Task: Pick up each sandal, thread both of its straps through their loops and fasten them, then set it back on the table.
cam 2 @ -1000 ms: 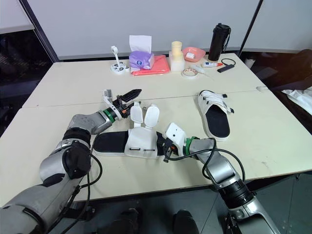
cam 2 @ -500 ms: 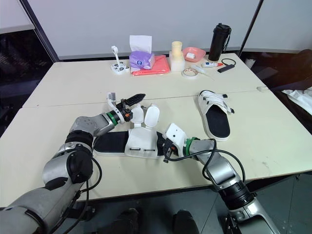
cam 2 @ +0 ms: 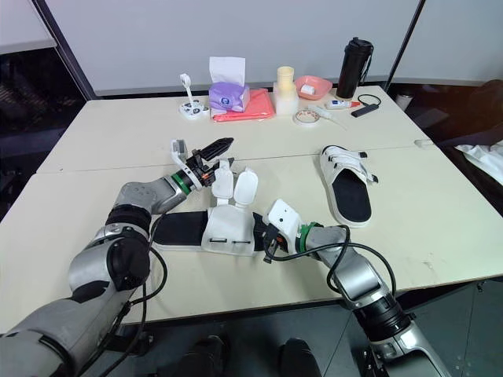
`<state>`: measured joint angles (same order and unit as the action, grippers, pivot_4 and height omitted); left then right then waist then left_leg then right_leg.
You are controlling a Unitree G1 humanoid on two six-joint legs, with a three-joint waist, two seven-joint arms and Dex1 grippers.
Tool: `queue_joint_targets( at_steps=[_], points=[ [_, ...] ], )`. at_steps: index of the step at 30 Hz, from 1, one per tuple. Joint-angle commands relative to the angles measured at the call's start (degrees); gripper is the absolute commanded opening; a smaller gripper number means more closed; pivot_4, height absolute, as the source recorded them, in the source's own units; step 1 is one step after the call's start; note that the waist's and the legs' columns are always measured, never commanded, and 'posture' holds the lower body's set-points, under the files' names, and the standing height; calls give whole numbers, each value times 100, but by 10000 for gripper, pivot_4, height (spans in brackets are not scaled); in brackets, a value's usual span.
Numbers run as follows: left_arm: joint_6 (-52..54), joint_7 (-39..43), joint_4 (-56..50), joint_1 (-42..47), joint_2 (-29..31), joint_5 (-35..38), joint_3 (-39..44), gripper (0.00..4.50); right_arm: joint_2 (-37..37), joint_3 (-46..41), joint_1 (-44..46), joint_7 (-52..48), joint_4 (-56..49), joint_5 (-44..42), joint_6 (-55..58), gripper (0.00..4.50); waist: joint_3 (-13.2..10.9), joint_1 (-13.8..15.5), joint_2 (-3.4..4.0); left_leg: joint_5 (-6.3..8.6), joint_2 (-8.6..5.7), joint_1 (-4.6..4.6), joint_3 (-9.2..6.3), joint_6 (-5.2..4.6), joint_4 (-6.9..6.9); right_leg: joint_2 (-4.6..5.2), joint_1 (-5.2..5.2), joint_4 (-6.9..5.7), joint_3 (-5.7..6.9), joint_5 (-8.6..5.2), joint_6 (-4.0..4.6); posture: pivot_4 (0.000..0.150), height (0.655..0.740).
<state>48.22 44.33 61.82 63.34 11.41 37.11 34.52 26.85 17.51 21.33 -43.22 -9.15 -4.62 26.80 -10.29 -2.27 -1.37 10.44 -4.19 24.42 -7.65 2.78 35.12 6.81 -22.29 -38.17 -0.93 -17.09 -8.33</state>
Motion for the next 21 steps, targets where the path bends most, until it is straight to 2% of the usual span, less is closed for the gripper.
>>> queue_joint_targets(
  at_steps=[1, 3, 5, 10, 11, 15, 18, 21],
  points=[
    [-48, 152, -17, 198, 94, 125, -26, 45000, 91, 79, -126, -28, 7, 94, 145, 701, 0, 0, 0, 0, 0, 0, 0, 0, 0, 0, 0, 0, 0, 0, 0, 1500, 7400],
    [-64, 174, 20, 216, 113, 115, -29, 39678, 93, 72, -123, -21, 2, 92, 155, 0, 0, -1, 0, 0, 0, 0, 0, 0, 0, 0, 0, 0, 0, 0, 0, 1500, 7400],
    [-90, 200, 45, 229, 123, 109, -36, 31532, 99, 64, -117, -24, 10, 90, 155, 0, 0, 0, 0, 0, 0, 0, 0, 0, 0, 0, 0, 0, 0, 0, 0, 1500, 7400],
    [-94, 400, -24, 234, 158, 86, -117, 4514, 104, 63, -115, -29, 9, 85, 153, 0, 0, 3, 0, 0, 0, 0, 0, 0, 0, 0, 0, 1, 0, 0, 0, 1500, 7400],
    [-92, 520, -101, 218, 165, 66, -186, 345, 102, 67, -112, -31, 11, 86, 152, 0, 0, 3, 0, 0, 0, 0, 0, 0, 0, 0, 0, 1, 0, 0, 0, 1500, 7400],
    [-235, 1485, -1045, -113, 129, -117, -936, 345, 115, 72, -89, -53, 39, 89, 134, 0, 0, -1, 0, 0, 0, 1, 1, 0, -1, 0, 0, 2, 0, 0, 0, 1500, 7400],
    [-246, 1920, -1947, -465, 112, -134, -1466, 345, 124, 75, -79, -69, 52, 89, 124, 0, 0, -11, 1, 0, 1, 0, 3, 1, -4, 0, -1, 3, -3, 0, 1, 1500, 7400],
    [-857, 2431, -3569, -1191, 179, -414, -2371, 345, 130, 88, -70, -89, 54, 89, 122, 0, 0, -9, 1, 0, 2, 0, 2, 1, -5, 0, -1, 5, -6, 1, 3, 1500, 7400]
  ],
)
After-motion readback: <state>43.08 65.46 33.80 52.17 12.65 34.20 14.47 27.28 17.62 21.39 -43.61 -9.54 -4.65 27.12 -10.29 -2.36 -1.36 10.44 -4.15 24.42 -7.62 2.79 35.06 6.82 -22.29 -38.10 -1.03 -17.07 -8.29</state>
